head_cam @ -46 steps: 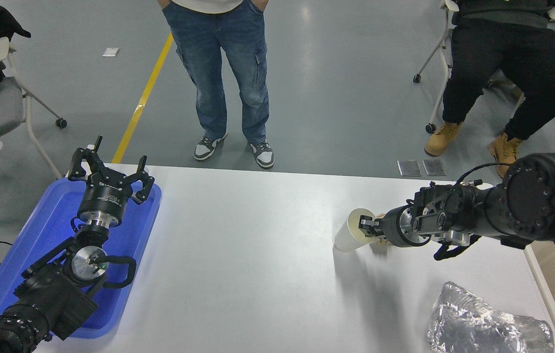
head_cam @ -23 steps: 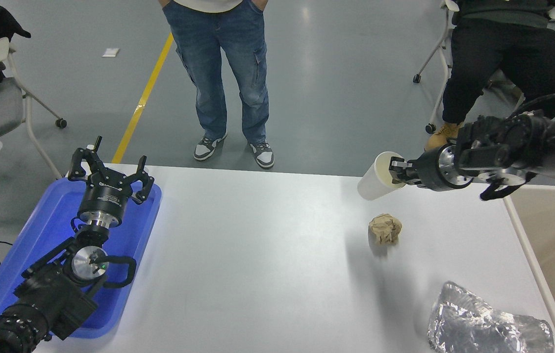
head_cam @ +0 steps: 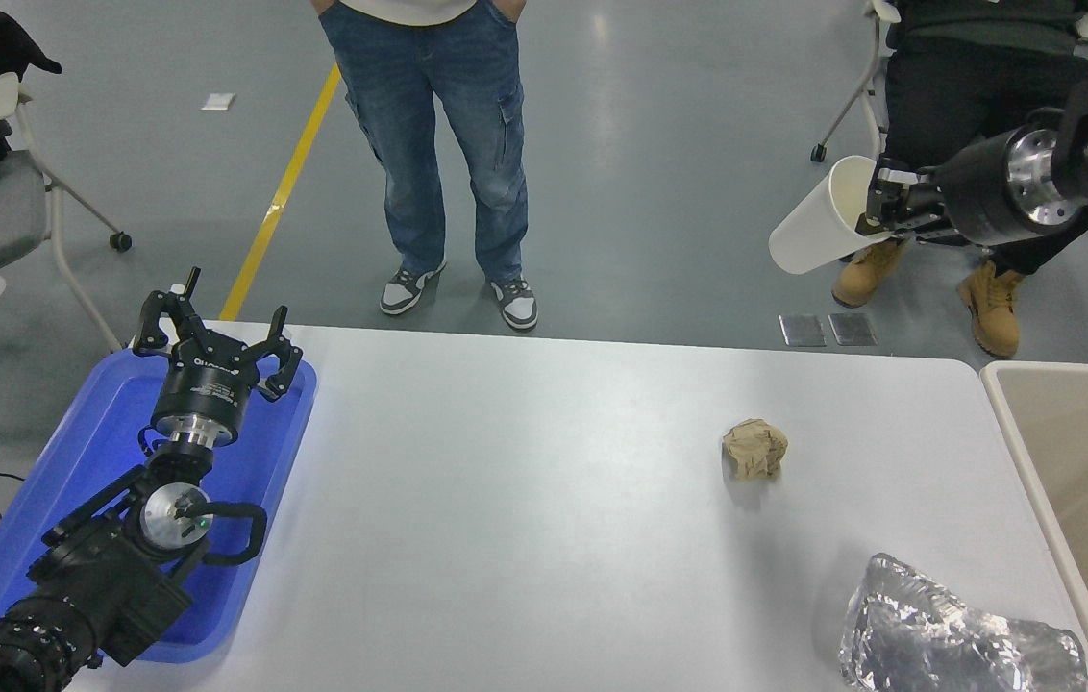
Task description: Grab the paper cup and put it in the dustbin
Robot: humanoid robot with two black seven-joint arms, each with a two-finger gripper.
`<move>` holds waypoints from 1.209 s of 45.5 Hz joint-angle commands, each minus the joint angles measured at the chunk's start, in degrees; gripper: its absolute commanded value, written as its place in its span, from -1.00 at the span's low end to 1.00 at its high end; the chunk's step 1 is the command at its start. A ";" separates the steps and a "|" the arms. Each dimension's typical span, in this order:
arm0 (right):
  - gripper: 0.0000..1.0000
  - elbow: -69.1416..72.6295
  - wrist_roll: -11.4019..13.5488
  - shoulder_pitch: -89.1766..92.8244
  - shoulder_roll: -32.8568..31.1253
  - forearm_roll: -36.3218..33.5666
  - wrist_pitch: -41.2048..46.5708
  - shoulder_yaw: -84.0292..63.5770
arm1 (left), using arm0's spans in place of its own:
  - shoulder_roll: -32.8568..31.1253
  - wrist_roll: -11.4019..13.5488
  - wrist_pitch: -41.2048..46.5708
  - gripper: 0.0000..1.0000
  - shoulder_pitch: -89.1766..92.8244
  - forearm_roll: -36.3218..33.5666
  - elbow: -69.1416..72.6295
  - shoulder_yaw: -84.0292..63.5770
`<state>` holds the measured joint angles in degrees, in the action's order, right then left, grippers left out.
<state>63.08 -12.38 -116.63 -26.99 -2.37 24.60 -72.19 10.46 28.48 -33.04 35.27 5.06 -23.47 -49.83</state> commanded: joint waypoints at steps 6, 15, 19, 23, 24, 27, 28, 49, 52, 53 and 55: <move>-1.00 -4.54 0.08 1.14 -3.51 0.44 0.71 0.03 | 0.00 0.00 -0.01 1.00 -0.03 0.04 0.00 0.00; -1.00 -17.36 0.08 10.89 -6.85 -0.62 -0.96 0.03 | 0.00 0.00 -0.01 1.00 -0.03 -0.05 0.00 0.00; -1.00 -22.90 0.08 15.29 -8.69 -0.62 -1.49 0.47 | 0.00 0.00 -0.01 1.00 -0.03 0.04 0.00 0.00; -1.00 -26.33 0.08 18.89 -11.06 -0.62 -1.84 1.96 | 0.00 0.00 -0.01 1.00 0.06 -0.05 0.00 0.00; -1.00 -27.21 0.17 19.68 -11.68 -0.53 -1.93 2.58 | 0.00 0.00 -0.01 1.00 0.06 0.04 0.00 0.00; -1.00 -30.64 0.25 23.02 -13.26 -0.53 -3.07 4.07 | 0.00 0.00 -0.01 1.00 0.06 -0.05 0.00 0.00; -1.00 -31.87 0.26 24.34 -13.62 -0.62 -3.50 4.60 | 0.00 0.00 -0.01 1.00 -0.03 0.04 0.00 0.00; -1.00 -45.67 0.69 53.61 -17.05 -0.62 -15.81 20.24 | 0.00 0.00 -0.10 1.00 0.06 0.04 0.00 0.00; -1.00 -46.64 0.78 57.30 -16.96 -0.62 -18.00 22.17 | 0.00 0.00 -0.01 1.00 -0.03 -0.05 0.00 0.00; -1.00 -46.99 0.78 58.44 -16.96 -0.62 -18.53 22.88 | 0.00 0.00 -0.01 1.00 0.06 -0.05 0.00 0.00; -1.00 -47.52 0.78 60.81 -16.96 -0.62 -19.68 24.20 | 0.00 0.00 -0.01 1.00 -0.03 0.04 0.00 0.00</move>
<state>20.41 -11.79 -69.32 -43.19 -2.97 11.82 -55.24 10.46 28.48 -33.05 35.29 5.05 -23.47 -49.83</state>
